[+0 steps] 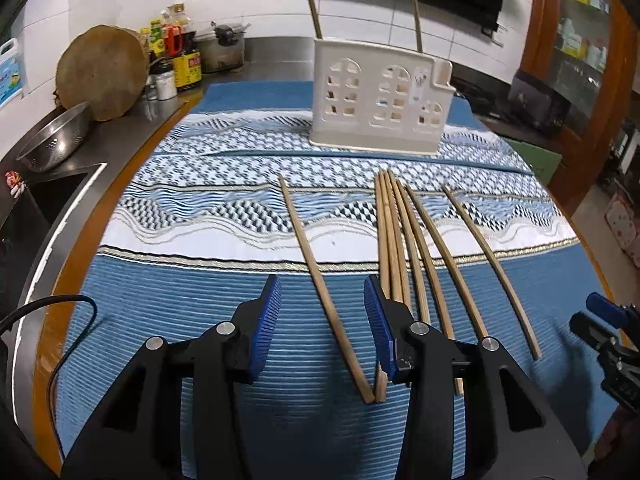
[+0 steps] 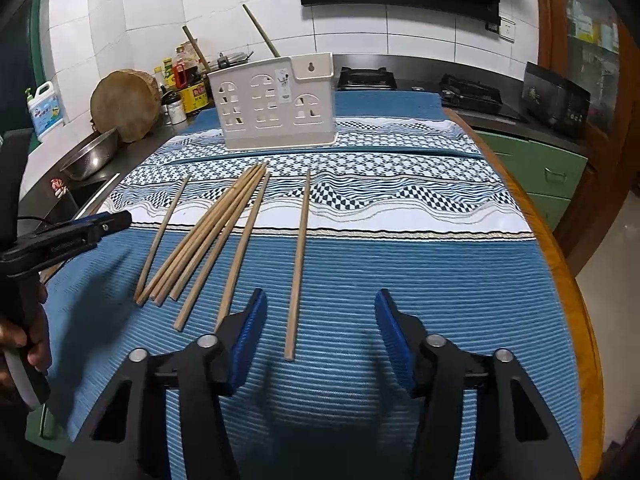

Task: Organize utensils
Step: 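Position each gripper over a single chopstick and close both grippers, then lift both held chopsticks upright and carry them toward the white caddy, then lower both chopsticks into the white caddy and open both grippers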

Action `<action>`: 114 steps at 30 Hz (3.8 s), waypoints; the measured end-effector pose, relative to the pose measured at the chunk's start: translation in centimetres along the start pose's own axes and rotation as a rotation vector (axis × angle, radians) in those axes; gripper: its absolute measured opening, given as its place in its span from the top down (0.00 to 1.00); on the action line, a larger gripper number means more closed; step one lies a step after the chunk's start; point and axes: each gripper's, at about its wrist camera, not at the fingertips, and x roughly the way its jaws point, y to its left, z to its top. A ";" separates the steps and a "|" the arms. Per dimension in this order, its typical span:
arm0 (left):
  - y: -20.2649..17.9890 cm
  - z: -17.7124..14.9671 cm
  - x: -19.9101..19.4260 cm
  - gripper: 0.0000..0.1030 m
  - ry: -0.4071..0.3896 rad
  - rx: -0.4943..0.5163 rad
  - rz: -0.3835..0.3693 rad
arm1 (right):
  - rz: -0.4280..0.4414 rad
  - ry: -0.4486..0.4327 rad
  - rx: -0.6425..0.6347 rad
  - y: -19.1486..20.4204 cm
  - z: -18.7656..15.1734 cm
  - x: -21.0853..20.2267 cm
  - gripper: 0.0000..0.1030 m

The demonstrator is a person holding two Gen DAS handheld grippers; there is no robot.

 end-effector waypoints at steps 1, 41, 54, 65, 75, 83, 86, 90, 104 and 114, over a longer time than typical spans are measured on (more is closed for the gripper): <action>-0.2 -0.1 0.2 0.58 0.006 0.006 0.000 | -0.004 -0.001 0.003 0.0 0.0 0.0 0.53; -1.2 -2.6 3.6 0.78 0.090 0.042 0.001 | 0.082 0.112 -0.094 2.4 -2.0 4.4 0.80; -2.2 -1.6 4.6 0.89 0.111 0.083 0.055 | 0.108 0.130 -0.217 2.3 -0.5 6.0 0.93; -3.0 1.1 4.7 0.95 0.201 -0.007 0.120 | 0.146 0.083 -0.231 -2.4 4.7 4.2 0.94; -4.0 5.0 1.3 0.95 0.145 -0.028 0.120 | 0.120 -0.040 -0.324 -2.8 12.0 1.1 0.94; -2.1 8.5 -0.2 0.95 0.125 0.011 0.070 | 0.124 -0.103 -0.267 -1.4 16.2 -0.1 0.94; -1.5 9.3 -0.6 0.95 0.118 0.019 0.054 | 0.128 -0.123 -0.257 -0.9 17.1 -0.6 0.94; -1.0 10.4 -1.8 0.95 0.076 0.023 0.029 | 0.133 -0.146 -0.246 -0.4 18.5 -1.1 0.93; 0.2 15.1 -4.7 0.95 -0.066 -0.022 -0.073 | 0.190 -0.193 -0.212 -0.7 25.1 -1.7 0.94; 0.6 20.6 -6.2 0.95 -0.237 -0.134 -0.188 | 0.166 -0.239 -0.238 -0.9 29.0 -3.0 0.93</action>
